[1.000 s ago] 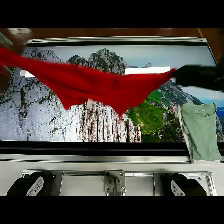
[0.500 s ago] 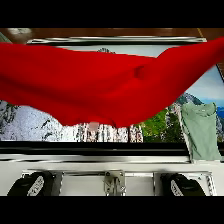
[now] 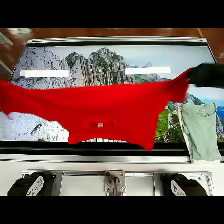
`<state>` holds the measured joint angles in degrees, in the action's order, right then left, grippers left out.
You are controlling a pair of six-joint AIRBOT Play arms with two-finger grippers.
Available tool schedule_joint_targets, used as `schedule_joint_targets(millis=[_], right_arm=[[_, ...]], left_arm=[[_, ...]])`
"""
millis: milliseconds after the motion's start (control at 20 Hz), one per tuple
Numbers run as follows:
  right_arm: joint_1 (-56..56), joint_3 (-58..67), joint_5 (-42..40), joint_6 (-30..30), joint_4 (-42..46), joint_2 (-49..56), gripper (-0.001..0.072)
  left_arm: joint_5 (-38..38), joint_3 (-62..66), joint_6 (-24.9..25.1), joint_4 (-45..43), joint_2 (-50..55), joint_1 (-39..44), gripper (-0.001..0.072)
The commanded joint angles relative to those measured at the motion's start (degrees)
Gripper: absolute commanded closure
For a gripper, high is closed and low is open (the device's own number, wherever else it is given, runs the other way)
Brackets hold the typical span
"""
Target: Fold the shirts.
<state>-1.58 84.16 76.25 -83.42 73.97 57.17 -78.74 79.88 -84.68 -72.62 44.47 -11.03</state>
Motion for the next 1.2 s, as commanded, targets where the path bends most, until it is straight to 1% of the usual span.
schedule_joint_targets(millis=[0,150,250,300,400,500,650,800,850,900,950,1000,1050,1150], right_arm=[[0.02,-6.34,-3.69,-1.92,-4.59,10.91,0.0652],[0.02,-6.38,-10.84,-1.92,-10.8,20.83,0.0652],[0.02,-6.38,-17.14,-3.32,-14.12,25.24,0.0652],[0.02,-6.38,-19.74,-4.28,-15.34,26.93,0.0652],[0.02,-6.38,-23.21,-5.75,-17.14,29.7,0.0652],[0.02,-6.38,-23.78,-6.16,-17.35,31.8,0.0652],[0.02,-6.38,-23.41,-6.16,-17.33,32.89,0.0652],[-0.04,-6.36,-23.12,-6.12,-18.91,32.79,0.0644],[-0.15,-6.36,-22.12,-5.46,-19.52,32.57,0.0582],[-0.57,-6.16,-20.17,-4.24,-19.52,32.09,0.0261],[-1.27,-5.51,-16.59,-1.55,-19.41,31.52,0.0081],[-2.38,-4.74,-11.96,0.61,-18.91,30.88,0.0082],[-3.96,-4.55,-6.34,1.55,-16.79,29.97,0.0082],[-7.67,-5.07,7.65,0.04,-10.64,29.29,0.0083]], left_arm=[[10.56,-15.04,0.04,6.88,3.28,0.0,0.0671],[23.28,-18.73,0.11,14.78,10.97,0.09,0.067],[28.79,-18.71,0.07,18.73,17.49,0.11,0.067],[29.62,-18.71,0.07,20.39,20.52,0.11,0.0671],[28.94,-18.71,0.07,23.21,26.25,0.11,0.067],[27.58,-18.71,0.09,24.26,30.27,0.11,0.067],[27.08,-18.64,0.33,24.22,31.8,0.07,0.067],[26.1,-17.62,3.69,24.22,30.91,-0.07,0.067],[24.74,-16.74,4.79,24.2,30.73,-0.17,0.067],[23.1,-15.74,5.7,24.2,30.6,-0.44,0.067],[20.74,-14.4,6.78,24.09,30.49,-0.85,0.067],[18.16,-12.92,7.96,23.78,30.49,-1.31,0.067],[15.37,-11.34,9.42,23.54,30.49,-1.79,0.067],[10.88,-9.07,11.76,23.37,30.47,-2.69,0.067]])
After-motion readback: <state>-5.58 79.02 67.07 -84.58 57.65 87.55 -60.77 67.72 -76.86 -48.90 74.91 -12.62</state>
